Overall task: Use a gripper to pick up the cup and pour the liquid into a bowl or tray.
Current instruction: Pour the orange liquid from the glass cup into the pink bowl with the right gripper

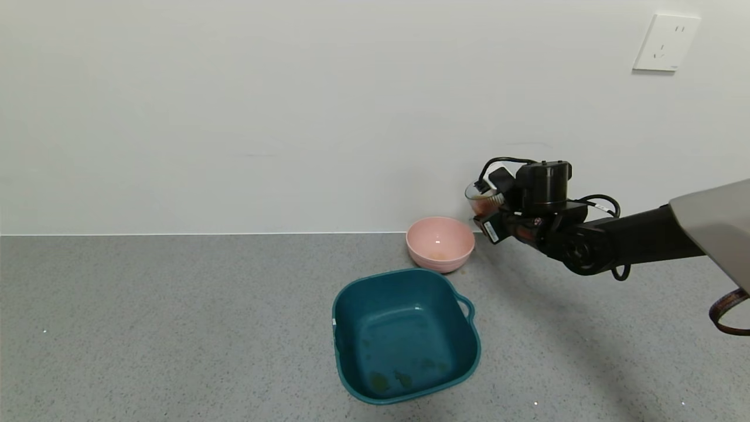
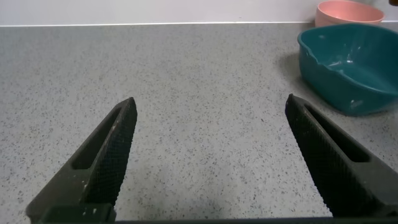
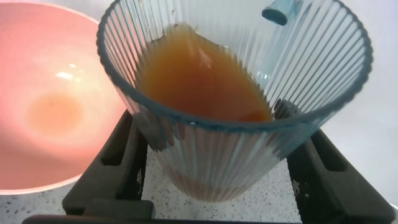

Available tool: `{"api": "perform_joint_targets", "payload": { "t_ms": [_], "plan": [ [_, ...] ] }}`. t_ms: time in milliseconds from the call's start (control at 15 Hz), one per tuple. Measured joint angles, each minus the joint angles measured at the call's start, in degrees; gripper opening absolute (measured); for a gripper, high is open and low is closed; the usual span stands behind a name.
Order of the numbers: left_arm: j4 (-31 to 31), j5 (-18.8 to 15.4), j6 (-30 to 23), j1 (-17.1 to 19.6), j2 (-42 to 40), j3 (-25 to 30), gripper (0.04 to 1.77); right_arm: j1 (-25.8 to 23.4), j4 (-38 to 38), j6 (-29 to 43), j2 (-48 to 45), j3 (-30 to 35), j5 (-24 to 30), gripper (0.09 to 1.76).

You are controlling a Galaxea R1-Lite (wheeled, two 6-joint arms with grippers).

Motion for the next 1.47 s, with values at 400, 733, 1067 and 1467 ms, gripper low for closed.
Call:
{"api": "perform_joint_targets", "payload": {
  "t_ms": [400, 733, 1067, 1467],
  "plan": [
    [0.0, 0.0, 0.0, 0.0, 0.0, 0.0, 1.72, 1.1, 3.6, -4.8, 2.2, -3.6, -1.1, 1.32],
    [0.0, 0.0, 0.0, 0.0, 0.0, 0.0, 1.72, 2.4, 10.5, -10.1, 3.6, -8.6, -4.7, 1.32],
    [0.0, 0.0, 0.0, 0.0, 0.0, 0.0, 1.72, 3.7, 19.4, -14.0, 4.9, -14.0, -8.1, 1.32],
    [0.0, 0.0, 0.0, 0.0, 0.0, 0.0, 1.72, 4.6, 28.5, -18.2, 6.6, -20.2, -11.8, 1.32]
  ]
}}
